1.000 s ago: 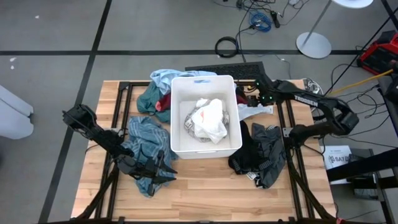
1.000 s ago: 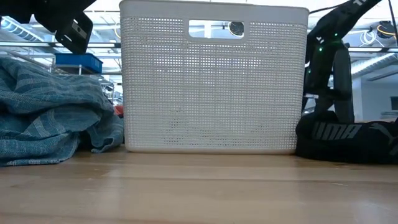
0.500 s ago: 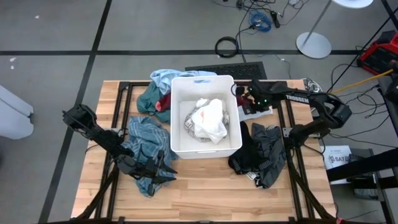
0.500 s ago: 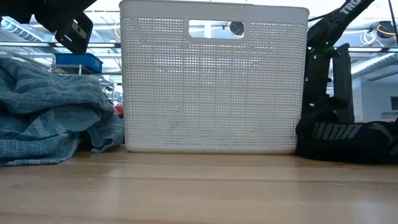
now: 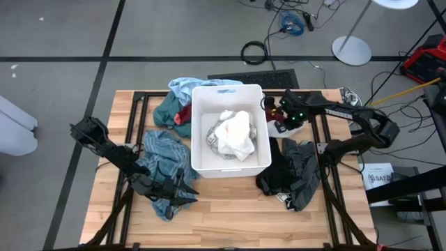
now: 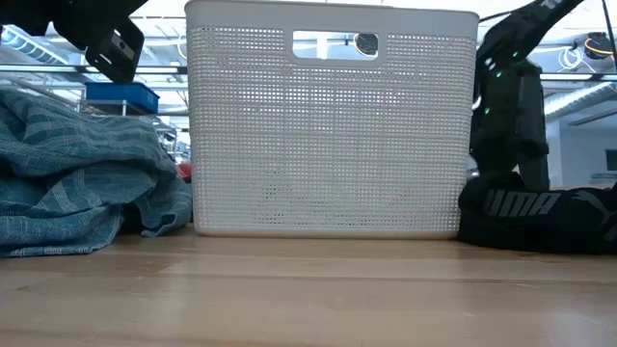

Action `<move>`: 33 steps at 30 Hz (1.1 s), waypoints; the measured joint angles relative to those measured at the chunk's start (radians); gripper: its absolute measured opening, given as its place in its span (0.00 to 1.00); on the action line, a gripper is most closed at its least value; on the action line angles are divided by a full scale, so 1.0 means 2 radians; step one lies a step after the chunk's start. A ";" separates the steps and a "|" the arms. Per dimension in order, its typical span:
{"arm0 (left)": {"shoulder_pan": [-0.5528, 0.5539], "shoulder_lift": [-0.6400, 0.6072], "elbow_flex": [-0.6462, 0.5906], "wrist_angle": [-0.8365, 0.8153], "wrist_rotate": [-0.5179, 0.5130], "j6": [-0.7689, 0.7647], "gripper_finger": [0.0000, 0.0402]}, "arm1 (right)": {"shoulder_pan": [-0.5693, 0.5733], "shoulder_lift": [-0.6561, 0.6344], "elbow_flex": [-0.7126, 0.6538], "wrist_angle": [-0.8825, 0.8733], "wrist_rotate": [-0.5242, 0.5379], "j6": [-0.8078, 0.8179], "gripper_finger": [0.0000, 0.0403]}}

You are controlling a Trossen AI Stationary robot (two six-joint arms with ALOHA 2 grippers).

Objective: Sort clothes
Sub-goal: Put the white sock into the white laundry organizer

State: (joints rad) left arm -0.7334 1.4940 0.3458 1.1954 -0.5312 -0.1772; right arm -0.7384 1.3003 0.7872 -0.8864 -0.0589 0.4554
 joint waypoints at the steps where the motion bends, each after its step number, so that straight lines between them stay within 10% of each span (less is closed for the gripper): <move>1: 0.000 0.000 0.000 0.000 0.000 0.000 0.31 | 0.001 -0.015 0.000 -0.007 0.000 0.000 0.01; 19: 0.000 0.000 0.000 0.000 0.000 0.001 0.31 | 0.075 -0.337 0.027 0.117 -0.096 0.027 0.00; 33: 0.004 0.000 0.000 0.000 -0.001 0.005 0.31 | 0.197 -0.335 0.029 0.487 -0.178 0.057 0.00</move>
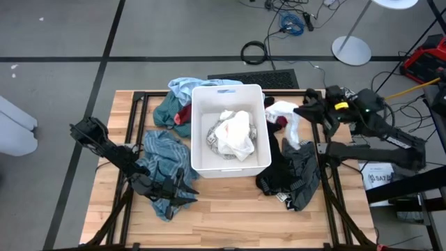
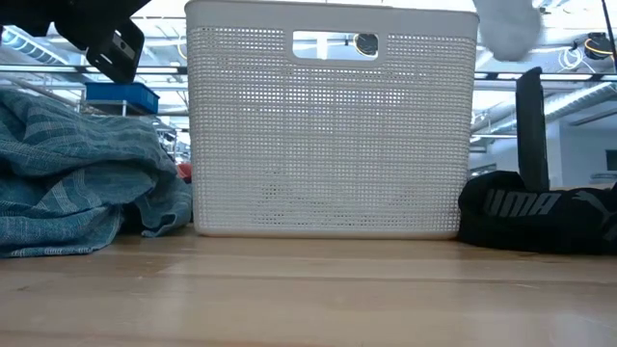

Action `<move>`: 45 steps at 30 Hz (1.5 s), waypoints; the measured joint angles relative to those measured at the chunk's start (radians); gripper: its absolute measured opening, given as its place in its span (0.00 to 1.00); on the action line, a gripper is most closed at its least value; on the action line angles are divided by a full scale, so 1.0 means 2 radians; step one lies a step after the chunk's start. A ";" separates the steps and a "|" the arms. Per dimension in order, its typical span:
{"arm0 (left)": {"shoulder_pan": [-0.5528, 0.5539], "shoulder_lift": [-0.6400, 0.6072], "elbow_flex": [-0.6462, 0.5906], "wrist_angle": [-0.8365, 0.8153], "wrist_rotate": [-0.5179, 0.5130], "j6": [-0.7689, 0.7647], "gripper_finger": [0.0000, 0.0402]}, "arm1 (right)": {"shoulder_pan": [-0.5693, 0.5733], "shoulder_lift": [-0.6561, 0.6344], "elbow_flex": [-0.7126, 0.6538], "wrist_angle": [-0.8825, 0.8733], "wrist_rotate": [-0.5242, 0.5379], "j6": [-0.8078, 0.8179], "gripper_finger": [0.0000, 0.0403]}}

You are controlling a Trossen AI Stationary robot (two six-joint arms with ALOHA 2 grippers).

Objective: Sort clothes
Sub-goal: Put the white sock into the white laundry organizer

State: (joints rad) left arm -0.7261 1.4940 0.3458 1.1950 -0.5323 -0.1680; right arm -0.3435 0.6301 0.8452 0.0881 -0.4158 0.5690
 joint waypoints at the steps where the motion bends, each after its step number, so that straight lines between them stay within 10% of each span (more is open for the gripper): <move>1: 0.002 0.000 0.000 0.000 0.000 0.000 0.31 | 0.010 0.011 0.000 0.028 -0.003 0.000 0.00; 18: 0.017 0.000 0.000 0.000 -0.002 -0.004 0.31 | 0.069 0.274 0.060 0.322 -0.002 0.000 0.00; 30: 0.016 0.000 0.000 -0.001 -0.002 -0.004 0.31 | 0.111 0.404 0.208 0.051 -0.007 -0.087 0.00; 39: 0.016 0.000 0.000 -0.007 -0.002 -0.004 0.31 | 0.153 0.399 0.207 -0.185 0.145 -0.123 0.00; 45: 0.023 0.000 0.000 -0.007 -0.002 -0.001 0.31 | 0.162 0.421 0.207 -0.231 0.143 -0.121 0.00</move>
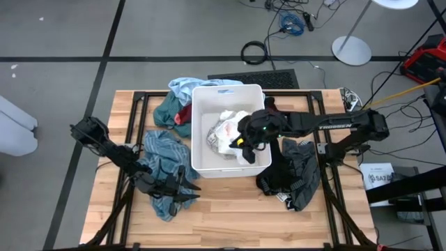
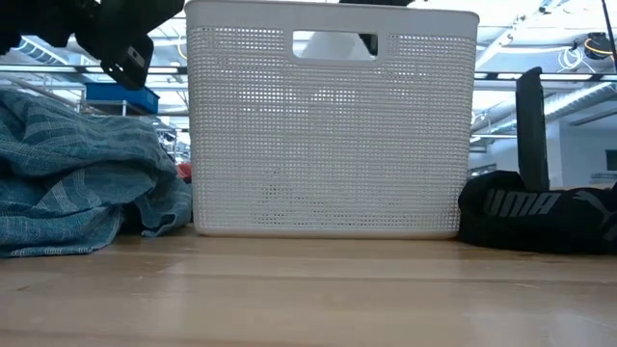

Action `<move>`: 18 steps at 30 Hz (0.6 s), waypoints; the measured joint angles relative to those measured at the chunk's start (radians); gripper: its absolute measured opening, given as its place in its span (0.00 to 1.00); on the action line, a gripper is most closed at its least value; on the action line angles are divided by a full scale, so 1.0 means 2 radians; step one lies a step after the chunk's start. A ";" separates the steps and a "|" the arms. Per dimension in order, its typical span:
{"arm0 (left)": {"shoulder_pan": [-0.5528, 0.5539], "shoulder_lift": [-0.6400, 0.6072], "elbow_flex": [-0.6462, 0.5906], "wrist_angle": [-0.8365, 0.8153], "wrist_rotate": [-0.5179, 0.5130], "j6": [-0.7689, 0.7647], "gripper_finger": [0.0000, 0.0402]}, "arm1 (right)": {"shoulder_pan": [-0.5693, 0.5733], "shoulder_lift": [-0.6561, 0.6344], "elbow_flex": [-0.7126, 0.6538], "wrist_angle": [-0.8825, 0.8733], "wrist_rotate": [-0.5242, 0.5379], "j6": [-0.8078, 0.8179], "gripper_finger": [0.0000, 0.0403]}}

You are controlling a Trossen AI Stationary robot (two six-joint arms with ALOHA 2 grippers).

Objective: Sort clothes
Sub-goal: Put the white sock into the white laundry organizer

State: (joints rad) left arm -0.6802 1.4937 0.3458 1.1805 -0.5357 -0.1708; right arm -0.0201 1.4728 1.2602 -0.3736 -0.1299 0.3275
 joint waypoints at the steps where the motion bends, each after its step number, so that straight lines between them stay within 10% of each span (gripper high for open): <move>1: 0.003 0.000 0.000 0.000 0.000 0.000 0.31 | 0.002 0.007 0.000 0.002 0.000 0.000 0.00; 18: 0.017 0.000 0.008 0.003 0.016 -0.003 0.31 | 0.004 0.034 0.007 0.007 -0.017 -0.005 0.23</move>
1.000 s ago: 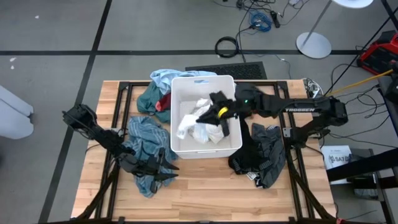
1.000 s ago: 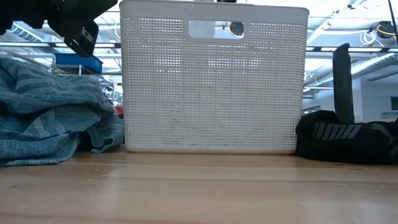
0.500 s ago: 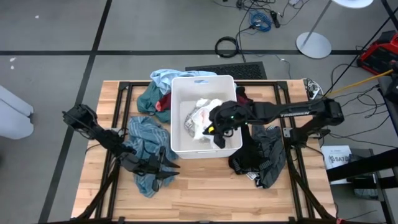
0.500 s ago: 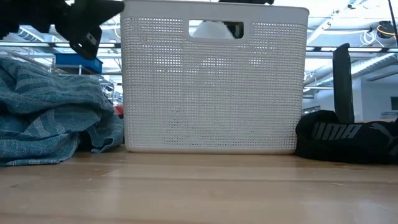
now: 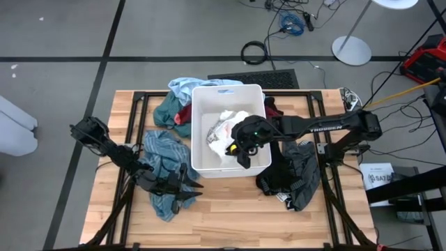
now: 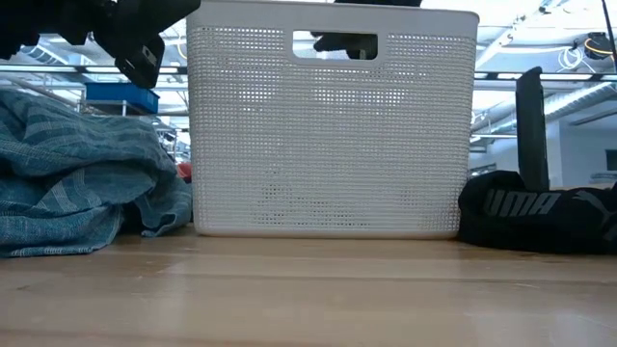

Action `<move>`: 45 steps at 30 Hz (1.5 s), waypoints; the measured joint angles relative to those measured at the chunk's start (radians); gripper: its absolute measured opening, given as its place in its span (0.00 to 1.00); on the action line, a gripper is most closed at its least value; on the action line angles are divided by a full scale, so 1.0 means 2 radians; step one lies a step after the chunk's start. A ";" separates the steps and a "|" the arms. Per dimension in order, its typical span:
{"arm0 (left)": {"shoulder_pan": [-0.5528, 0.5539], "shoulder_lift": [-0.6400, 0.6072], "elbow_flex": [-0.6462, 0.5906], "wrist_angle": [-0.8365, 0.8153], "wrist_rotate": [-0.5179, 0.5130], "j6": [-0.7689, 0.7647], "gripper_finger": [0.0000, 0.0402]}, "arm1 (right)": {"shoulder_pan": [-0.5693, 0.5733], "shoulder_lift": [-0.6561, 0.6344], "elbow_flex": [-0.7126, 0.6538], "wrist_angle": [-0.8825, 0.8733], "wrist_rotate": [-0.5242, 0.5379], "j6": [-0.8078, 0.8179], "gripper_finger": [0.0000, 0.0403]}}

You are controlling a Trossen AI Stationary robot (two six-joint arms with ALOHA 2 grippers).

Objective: Sort clothes
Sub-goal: Put the white sock into the white laundry organizer, then move the gray and white shirt to the middle left of the table

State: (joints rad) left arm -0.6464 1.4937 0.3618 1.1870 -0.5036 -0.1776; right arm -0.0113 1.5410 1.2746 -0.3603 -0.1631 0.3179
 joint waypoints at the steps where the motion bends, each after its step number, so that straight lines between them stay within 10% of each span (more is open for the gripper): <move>1: 0.000 0.000 0.000 0.000 0.001 0.000 0.31 | 0.000 0.000 0.003 -0.002 -0.001 -0.003 0.26; 10: 0.000 0.000 0.000 0.000 0.001 0.000 0.31 | -0.005 0.000 0.065 -0.077 0.001 -0.031 0.51; 22: 0.000 0.000 0.000 0.000 0.001 0.001 0.31 | -0.006 -0.050 0.129 -0.139 0.057 -0.038 0.49; 34: 0.006 0.000 0.000 0.005 -0.008 0.001 0.31 | 0.052 -0.108 0.117 -0.271 0.263 -0.032 0.49; 45: 0.015 0.000 0.000 -0.014 -0.012 -0.026 0.31 | 0.058 -0.242 -0.085 -0.204 0.474 0.072 0.49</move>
State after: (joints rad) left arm -0.6167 1.4937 0.3618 1.1598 -0.5282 -0.2295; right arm 0.1056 1.0561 1.1049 -0.7682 0.7843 0.4612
